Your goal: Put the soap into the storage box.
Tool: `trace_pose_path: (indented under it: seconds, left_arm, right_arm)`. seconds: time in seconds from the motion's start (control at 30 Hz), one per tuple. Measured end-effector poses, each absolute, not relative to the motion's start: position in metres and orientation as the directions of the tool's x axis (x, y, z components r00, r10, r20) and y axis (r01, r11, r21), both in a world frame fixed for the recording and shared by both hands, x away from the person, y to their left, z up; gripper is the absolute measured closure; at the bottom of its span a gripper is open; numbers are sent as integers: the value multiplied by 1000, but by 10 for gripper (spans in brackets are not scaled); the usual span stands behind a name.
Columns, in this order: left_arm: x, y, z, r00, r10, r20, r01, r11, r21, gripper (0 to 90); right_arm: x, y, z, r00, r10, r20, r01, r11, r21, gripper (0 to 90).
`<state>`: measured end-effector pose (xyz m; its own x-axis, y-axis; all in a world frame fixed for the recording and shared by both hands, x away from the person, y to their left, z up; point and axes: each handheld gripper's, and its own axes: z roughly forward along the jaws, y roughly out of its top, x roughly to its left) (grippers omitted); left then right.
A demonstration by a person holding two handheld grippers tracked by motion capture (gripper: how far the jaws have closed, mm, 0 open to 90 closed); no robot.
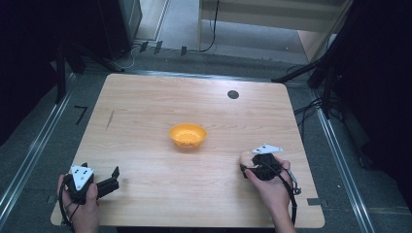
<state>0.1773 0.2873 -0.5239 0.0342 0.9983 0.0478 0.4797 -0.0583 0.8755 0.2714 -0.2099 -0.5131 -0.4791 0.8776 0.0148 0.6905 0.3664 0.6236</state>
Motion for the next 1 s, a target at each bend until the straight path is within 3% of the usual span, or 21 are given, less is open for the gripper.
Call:
trace_pose_path:
  seconds: [0.47, 1.0]
  left_arm:
    - [177, 288, -524, 33, 998, 44, 478, -55, 876, 8]
    - [178, 288, -524, 34, 999, 41, 481, -52, 875, 9]
  right_arm:
    - [285, -209, -498, -579, 813, 56, 641, 412, 648, 324]
    - [301, -196, -480, -705, 709, -11, 535, 542, 648, 326]
